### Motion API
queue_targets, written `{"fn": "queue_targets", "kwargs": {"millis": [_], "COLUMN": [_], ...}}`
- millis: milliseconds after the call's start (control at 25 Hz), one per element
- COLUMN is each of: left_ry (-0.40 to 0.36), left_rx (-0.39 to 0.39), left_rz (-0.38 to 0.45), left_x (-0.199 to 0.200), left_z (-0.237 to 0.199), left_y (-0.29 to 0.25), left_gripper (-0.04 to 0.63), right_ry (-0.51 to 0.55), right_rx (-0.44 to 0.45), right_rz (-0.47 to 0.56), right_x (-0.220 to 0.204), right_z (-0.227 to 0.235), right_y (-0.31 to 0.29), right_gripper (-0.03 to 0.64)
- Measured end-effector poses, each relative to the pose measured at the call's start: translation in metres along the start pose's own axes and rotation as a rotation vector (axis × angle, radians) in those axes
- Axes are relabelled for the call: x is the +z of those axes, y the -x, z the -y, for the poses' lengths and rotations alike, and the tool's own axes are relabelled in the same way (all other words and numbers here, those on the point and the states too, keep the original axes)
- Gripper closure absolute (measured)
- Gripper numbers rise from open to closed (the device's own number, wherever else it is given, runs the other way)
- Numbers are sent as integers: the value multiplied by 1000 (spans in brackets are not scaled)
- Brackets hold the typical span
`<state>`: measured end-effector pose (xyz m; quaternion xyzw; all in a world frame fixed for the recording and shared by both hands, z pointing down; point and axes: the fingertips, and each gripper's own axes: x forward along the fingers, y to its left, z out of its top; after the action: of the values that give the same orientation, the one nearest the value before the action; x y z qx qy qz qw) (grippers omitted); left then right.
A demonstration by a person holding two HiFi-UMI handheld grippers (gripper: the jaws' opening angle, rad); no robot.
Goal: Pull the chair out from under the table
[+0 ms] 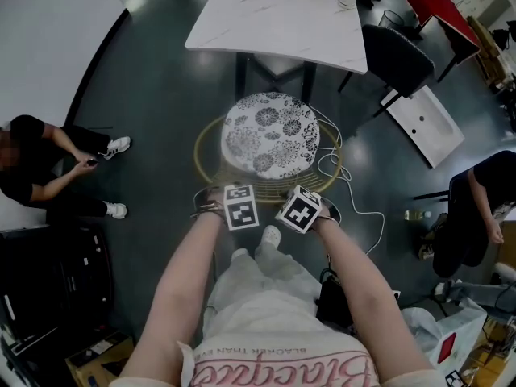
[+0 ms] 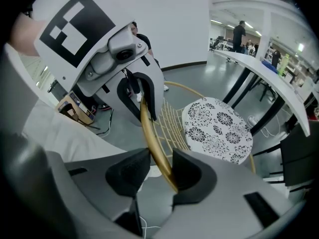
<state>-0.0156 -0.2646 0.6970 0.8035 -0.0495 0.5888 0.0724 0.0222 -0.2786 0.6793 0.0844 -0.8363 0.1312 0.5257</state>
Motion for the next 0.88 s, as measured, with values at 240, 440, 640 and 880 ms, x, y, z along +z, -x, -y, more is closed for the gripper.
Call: {"fn": "queue_targets", "kwargs": {"millis": [240,440,640,880], "left_ry": [-15,-12,-15,39], "left_rx": [6,11,-3,68], "left_rz": [-4,1,16,70], "left_x": [-8,-16,-23,-21], "left_z": [42,86,126,140], "left_y": [5,8,12,14], "left_gripper": [522,522,522,501], "right_ry": [-13,-24,-42,-89], "right_rx": [-9,-26,-72,-176], "right_rz": [-3,-20,7,29], "right_x": [-12,-23,-33,-41], "right_z": [-42,-86,-122,-136], "right_y": [3,4,7,11], "right_gripper": [494,494,488,478]}}
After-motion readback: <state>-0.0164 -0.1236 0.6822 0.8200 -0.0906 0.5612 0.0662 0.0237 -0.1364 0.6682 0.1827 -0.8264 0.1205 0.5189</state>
